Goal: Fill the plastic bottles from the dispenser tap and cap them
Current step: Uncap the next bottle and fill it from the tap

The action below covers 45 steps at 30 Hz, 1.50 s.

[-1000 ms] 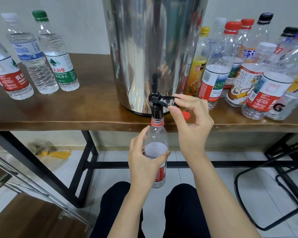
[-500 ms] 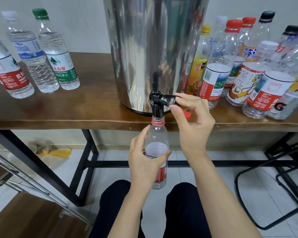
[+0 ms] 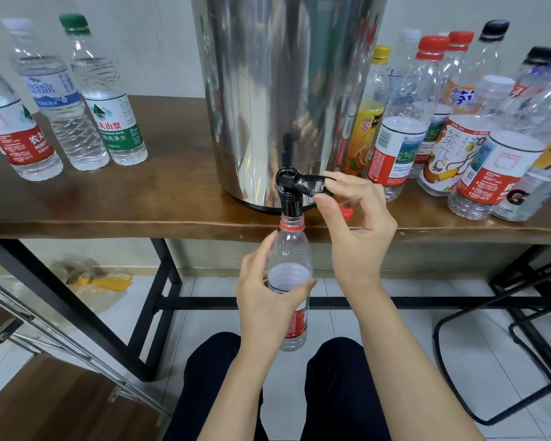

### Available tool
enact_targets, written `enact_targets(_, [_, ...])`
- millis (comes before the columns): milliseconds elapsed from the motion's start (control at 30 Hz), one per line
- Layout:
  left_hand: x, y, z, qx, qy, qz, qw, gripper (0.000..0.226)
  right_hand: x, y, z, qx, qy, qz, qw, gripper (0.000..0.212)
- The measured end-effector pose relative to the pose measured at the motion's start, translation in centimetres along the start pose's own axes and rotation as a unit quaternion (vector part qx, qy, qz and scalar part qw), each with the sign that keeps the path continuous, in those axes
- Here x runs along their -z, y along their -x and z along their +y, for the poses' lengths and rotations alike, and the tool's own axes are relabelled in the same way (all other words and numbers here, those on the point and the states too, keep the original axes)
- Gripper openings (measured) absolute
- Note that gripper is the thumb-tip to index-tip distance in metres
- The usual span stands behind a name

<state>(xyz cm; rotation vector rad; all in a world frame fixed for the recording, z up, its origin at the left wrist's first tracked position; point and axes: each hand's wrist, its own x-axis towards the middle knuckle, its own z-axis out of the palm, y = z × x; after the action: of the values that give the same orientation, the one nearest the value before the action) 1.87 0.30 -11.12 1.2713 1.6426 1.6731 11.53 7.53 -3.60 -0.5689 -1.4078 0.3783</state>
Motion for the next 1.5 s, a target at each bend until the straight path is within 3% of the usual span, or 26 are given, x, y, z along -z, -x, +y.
enact_targets(1500, [0.22,0.08,0.09,0.009,-0.004,-0.003,1.000,0.087,0.01,0.06,0.12,-0.004,-0.004,-0.006,1.000,0.016])
